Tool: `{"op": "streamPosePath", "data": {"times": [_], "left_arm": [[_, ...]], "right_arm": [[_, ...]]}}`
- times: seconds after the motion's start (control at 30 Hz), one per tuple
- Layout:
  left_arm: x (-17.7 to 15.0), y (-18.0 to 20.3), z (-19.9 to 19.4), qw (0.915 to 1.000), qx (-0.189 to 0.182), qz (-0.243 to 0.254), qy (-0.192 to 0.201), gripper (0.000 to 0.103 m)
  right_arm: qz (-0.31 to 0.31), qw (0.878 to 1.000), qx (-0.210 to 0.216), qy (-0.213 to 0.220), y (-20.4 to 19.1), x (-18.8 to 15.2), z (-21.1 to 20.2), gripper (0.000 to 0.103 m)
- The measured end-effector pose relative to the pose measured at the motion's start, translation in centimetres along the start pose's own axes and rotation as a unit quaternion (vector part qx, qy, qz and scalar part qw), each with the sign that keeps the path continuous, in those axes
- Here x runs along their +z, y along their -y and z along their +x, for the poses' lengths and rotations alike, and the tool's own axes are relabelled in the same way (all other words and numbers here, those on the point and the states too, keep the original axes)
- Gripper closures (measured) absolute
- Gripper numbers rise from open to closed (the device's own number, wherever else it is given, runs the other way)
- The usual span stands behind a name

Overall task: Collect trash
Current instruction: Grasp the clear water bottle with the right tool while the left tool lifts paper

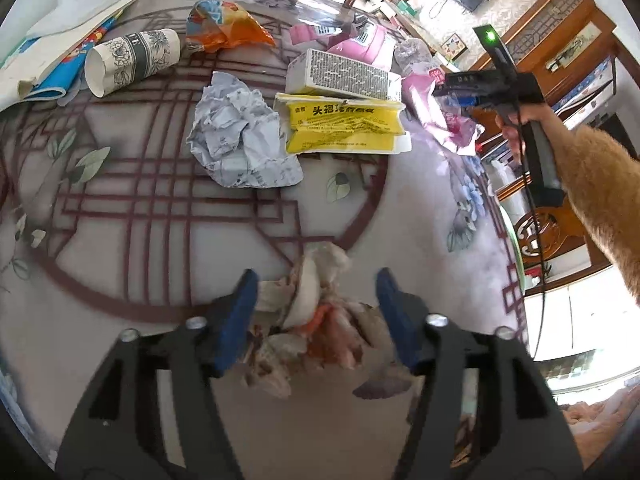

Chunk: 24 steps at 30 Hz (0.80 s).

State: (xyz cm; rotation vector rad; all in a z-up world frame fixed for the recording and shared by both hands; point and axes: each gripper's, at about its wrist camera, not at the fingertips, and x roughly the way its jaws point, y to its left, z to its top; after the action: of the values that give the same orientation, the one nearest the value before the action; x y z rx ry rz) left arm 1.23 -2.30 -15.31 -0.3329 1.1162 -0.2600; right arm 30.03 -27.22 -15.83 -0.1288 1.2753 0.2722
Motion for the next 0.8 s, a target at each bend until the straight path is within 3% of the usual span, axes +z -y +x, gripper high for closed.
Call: {"op": "streamPosePath", "data": {"times": [0.13,0.23,0.63,0.8], "left_arm": [[0.2,0.3,0.4,0.9999,-0.01,0.003,-0.003,0.043],[0.3,0.4,0.3,0.9999,-0.016,0.006,0.0,0.043],[0.4,-0.5,-0.5,0.9996,-0.025,-0.011,0.008,0.043],[-0.1,0.4,0.3,0.9997,-0.016,0.011,-0.014,0.043]], "right_arm": [[0.023,0.998,0.061,0.007,-1.5,-3.2,-2.1,0.049],[0.03,0.995,0.091,0.007,-2.8,-5.6,-3.7,0.057],[0.081,0.98,0.128,0.128,-6.0,-12.4,-11.9,0.057],[0.081,0.977,0.13,0.146,-7.5,-15.1,-13.3,0.057]]}}
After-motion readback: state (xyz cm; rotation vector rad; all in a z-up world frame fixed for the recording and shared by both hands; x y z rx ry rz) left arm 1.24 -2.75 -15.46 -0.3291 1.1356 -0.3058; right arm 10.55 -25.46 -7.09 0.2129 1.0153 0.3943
